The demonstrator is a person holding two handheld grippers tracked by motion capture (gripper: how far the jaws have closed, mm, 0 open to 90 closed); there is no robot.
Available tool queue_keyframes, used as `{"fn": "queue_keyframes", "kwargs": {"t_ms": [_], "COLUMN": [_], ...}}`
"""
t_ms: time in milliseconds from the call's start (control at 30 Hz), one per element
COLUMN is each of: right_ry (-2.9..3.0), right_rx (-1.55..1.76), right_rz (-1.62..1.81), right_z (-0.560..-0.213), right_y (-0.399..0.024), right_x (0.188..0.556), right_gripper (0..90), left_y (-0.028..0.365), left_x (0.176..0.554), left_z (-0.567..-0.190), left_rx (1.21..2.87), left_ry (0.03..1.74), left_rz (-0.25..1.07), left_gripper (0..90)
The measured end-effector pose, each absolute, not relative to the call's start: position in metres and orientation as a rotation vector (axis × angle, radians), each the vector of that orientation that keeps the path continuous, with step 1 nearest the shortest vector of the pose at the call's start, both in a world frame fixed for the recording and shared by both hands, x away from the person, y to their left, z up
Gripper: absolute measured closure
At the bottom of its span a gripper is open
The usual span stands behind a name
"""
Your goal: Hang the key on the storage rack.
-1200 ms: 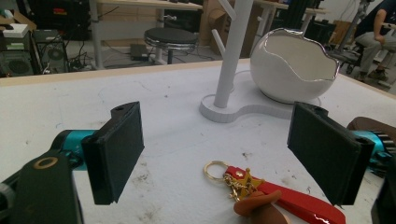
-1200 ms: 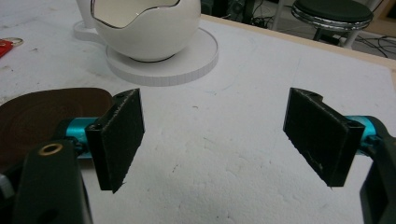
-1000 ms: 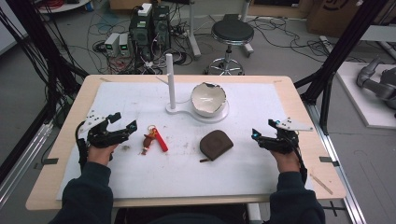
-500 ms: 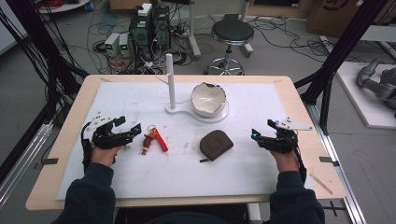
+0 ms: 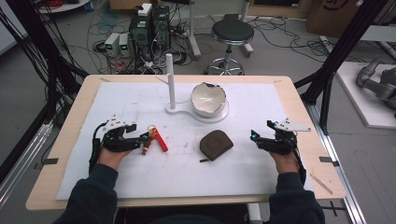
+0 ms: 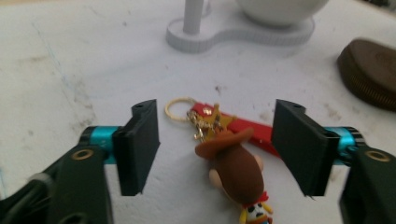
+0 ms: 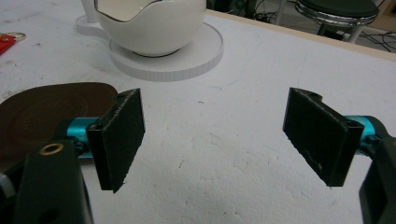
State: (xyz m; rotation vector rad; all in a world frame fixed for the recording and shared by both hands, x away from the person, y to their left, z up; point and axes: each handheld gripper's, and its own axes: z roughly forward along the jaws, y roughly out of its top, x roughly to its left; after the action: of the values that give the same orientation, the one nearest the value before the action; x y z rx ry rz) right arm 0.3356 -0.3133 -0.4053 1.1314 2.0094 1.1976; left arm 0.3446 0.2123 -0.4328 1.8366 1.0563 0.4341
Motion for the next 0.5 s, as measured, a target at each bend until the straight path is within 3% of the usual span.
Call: {"fn": "queue_keyframes", "kwargs": {"t_ms": [100, 300, 367, 433, 500], "right_ry": [2.015, 2.016, 2.019, 2.02, 2.02], "right_rx": [1.132, 1.133, 1.128, 1.128, 1.128], "right_rz": [1.196, 1.195, 1.189, 1.189, 1.187], "right_z": [-0.406, -0.406, -0.406, -0.406, -0.406], "right_y": [-0.313, -0.313, -0.313, -0.313, -0.313], "right_x": [0.336, 0.336, 0.336, 0.336, 0.335], "right_gripper": [21.1, 21.1, 21.1, 21.1, 21.1], "left_y": [0.207, 0.19, 0.185, 0.187, 0.19], "left_x": [0.345, 0.345, 0.343, 0.344, 0.347], "left_z": [-0.435, -0.445, -0.445, -0.443, -0.442], "left_rx": [1.87, 2.045, 2.09, 2.08, 2.048], "left_ry": [1.062, 1.103, 1.101, 1.11, 1.129], "left_rz": [0.399, 0.392, 0.469, 0.438, 0.4], "left_gripper": [39.0, 36.2, 41.2, 54.5, 55.2]}}
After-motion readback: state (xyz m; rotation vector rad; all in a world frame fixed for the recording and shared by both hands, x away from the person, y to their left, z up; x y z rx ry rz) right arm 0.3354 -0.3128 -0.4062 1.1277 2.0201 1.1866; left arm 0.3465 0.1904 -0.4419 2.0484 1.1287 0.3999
